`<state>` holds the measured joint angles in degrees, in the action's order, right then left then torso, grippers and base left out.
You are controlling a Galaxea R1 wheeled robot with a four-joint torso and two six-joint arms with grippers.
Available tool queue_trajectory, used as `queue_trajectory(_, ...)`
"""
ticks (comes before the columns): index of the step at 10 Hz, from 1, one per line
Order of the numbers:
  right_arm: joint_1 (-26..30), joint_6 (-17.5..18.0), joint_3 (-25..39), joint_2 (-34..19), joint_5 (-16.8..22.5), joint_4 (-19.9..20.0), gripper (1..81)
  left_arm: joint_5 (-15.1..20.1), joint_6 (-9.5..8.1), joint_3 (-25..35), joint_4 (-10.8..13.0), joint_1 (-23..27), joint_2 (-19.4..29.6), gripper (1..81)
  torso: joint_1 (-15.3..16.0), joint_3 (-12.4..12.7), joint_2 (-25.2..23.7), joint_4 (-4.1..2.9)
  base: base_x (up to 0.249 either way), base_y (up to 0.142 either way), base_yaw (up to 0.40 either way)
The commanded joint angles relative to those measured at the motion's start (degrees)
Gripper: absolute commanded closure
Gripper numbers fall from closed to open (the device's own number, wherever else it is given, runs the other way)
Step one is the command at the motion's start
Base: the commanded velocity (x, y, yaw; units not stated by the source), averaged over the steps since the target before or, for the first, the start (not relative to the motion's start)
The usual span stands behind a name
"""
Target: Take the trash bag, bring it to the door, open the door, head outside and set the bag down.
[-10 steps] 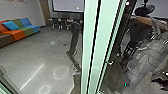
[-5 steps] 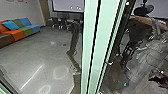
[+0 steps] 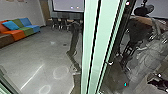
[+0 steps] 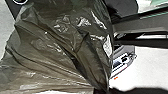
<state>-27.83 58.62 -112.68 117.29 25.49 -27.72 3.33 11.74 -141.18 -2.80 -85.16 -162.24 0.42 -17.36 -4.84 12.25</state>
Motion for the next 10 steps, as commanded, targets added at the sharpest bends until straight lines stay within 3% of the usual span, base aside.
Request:
queue_trajectory(1, 6.7, -0.2, -4.2, -2.9, -1.1, -7.3, 1.0, 4.1, 0.04, 0.0, -0.6, 1.2, 0.1, 81.1, 0.0, 0.0, 0.0, 0.0, 0.0, 0.0, 0.0)
queue_trajectory(5, 7.2, -0.4, -7.7, -3.5, -5.8, -9.9, 1.0, 4.2, -0.05, -0.5, -1.2, 1.2, -0.5, 81.1, 0.0, 0.0, 0.0, 0.0, 0.0, 0.0, 0.0)
queue_trajectory(7, 9.8, -0.2, -4.2, -3.4, -5.1, -9.7, 1.0, 4.1, 0.04, -0.5, -1.8, 1.2, -0.8, 81.1, 0.0, 0.0, 0.0, 0.0, 0.0, 0.0, 0.0)
queue_trajectory(10, 12.7, 0.2, -4.2, -0.5, -4.8, -9.0, 1.0, 4.0, 0.04, -0.5, -1.9, 0.7, -0.5, 81.1, 0.0, 0.0, 0.0, 0.02, 0.0, 0.0, 0.0)
